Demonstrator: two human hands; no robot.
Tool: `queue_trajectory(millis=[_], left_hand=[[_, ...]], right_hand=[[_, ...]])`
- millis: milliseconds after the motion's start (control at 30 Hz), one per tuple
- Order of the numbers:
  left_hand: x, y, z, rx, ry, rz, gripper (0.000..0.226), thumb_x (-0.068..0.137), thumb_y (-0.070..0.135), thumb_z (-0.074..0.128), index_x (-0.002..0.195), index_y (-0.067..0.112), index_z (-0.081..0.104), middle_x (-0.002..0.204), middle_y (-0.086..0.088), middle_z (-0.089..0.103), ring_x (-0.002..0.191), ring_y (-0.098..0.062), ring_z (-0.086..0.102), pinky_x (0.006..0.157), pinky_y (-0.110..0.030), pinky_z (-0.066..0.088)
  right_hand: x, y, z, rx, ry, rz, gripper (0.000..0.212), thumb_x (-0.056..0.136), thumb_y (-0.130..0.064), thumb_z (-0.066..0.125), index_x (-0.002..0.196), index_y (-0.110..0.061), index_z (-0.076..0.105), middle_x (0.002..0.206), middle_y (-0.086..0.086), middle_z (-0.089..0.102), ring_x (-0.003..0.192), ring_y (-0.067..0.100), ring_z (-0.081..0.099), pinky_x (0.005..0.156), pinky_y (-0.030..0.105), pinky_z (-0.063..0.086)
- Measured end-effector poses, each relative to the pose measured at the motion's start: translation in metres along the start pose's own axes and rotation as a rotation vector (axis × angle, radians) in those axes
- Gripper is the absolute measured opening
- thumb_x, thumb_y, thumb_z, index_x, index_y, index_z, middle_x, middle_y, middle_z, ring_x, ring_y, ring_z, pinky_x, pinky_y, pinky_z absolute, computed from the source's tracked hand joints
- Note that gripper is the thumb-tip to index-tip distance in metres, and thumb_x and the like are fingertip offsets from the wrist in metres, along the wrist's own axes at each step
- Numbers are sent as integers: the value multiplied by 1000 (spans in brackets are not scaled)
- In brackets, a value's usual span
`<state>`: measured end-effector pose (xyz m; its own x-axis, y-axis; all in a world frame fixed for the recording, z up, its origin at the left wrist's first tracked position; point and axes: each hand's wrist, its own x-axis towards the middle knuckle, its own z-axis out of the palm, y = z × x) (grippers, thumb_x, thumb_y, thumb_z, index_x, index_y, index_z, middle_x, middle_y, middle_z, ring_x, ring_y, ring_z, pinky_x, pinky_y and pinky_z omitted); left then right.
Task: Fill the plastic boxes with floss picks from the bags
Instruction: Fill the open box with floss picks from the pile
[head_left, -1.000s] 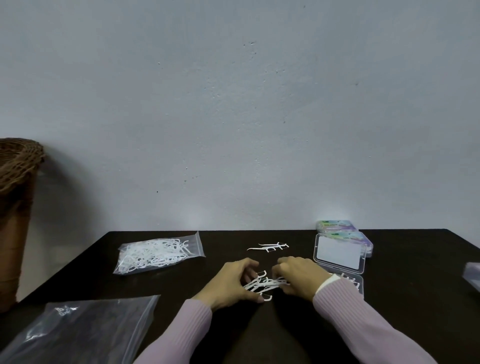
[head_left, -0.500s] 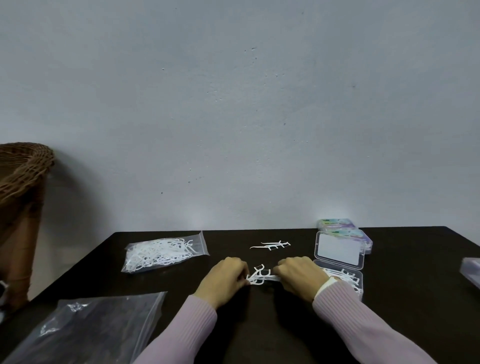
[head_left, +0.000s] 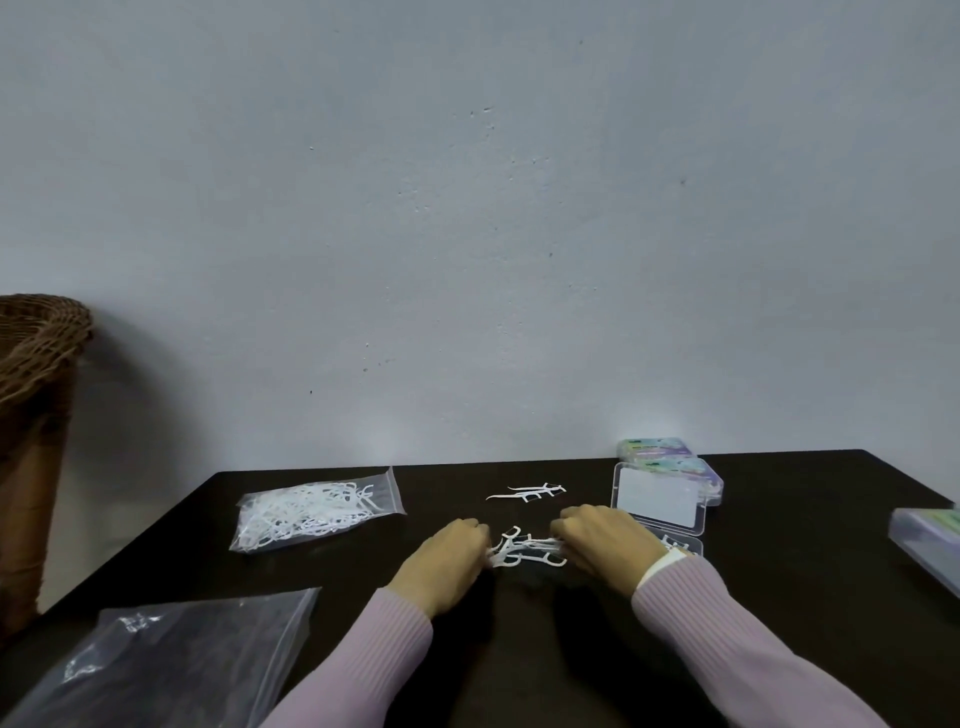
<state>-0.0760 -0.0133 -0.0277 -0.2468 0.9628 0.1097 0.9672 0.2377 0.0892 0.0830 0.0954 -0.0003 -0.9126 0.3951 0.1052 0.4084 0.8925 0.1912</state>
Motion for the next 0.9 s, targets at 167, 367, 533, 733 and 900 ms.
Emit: queue_trajectory(millis=[167,367,533,733,900], left_hand=[[0,10,-6,-143,95,37,12,96,20,49,104,12,55,104,-8,61,97,-24,58,82,-33,46],[9,29,-12,-357,159,113,9,90,17,62,96,11,63,89,-1,64,84,-11,57,69,-14,40],[14,43,-16,-522,193,94,5,85,13,68,88,11,67,82,-2,69,79,-11,64,73,-24,50],[10,71,-18,-274,388,205,11,93,22,57,100,15,62,90,5,60,82,-7,55,75,-23,45],[18,88,-12,-812,367,59,15,84,13,69,81,27,64,72,8,60,64,0,53,61,-18,45]], right_hand=[[-5,13,2,59,-11,30,22,96,-8,41,114,-3,53,115,14,52,109,30,54,83,37,43],[-24,38,-2,183,63,76,26,97,-17,43,116,-5,56,117,10,53,108,25,54,90,34,44],[-48,57,-7,185,221,36,30,99,-18,39,127,-16,49,124,2,47,111,19,50,93,28,41],[-60,67,1,402,262,66,26,98,-21,40,116,-10,54,115,4,52,106,14,49,92,22,39],[-68,73,13,508,347,118,19,96,-20,45,110,-13,57,100,-6,53,94,8,49,83,14,37]])
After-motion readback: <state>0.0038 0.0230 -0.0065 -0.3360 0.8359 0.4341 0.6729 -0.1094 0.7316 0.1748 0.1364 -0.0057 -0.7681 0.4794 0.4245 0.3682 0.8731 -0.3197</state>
